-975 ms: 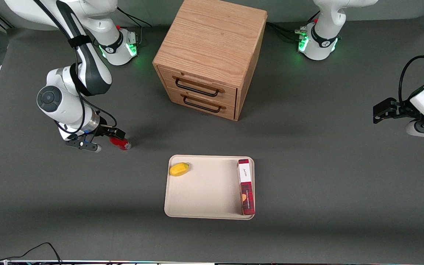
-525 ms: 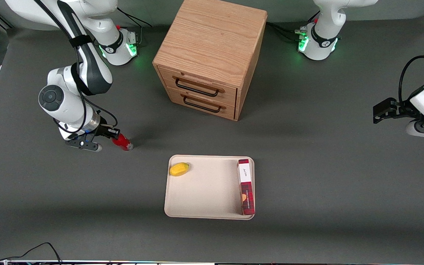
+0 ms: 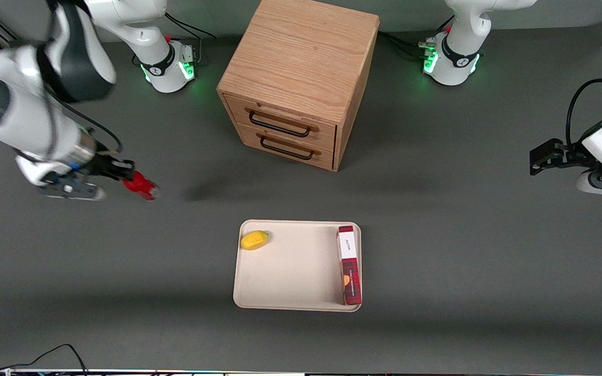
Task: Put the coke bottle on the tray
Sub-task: 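Lift the held bottle up off the table with the right gripper, then carry the bottle to the white tray and lower it beside the lemon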
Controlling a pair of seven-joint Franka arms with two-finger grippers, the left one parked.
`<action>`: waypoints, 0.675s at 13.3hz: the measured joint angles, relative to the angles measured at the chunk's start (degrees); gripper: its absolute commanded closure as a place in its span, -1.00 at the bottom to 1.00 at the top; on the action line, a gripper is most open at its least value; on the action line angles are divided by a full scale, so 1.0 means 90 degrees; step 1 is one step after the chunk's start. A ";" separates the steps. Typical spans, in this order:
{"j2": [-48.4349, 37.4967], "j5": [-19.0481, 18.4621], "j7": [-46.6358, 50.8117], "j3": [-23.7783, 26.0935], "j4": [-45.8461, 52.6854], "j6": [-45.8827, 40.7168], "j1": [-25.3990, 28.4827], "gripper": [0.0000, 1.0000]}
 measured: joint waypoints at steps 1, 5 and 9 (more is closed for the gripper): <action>0.0022 0.0042 -0.0074 -0.0029 0.0657 -0.0629 -0.0002 1.00; 0.1174 0.0304 0.0479 0.0120 0.3597 -0.2521 0.0177 1.00; 0.3042 0.0316 0.2681 0.0504 0.5545 -0.2224 0.0872 1.00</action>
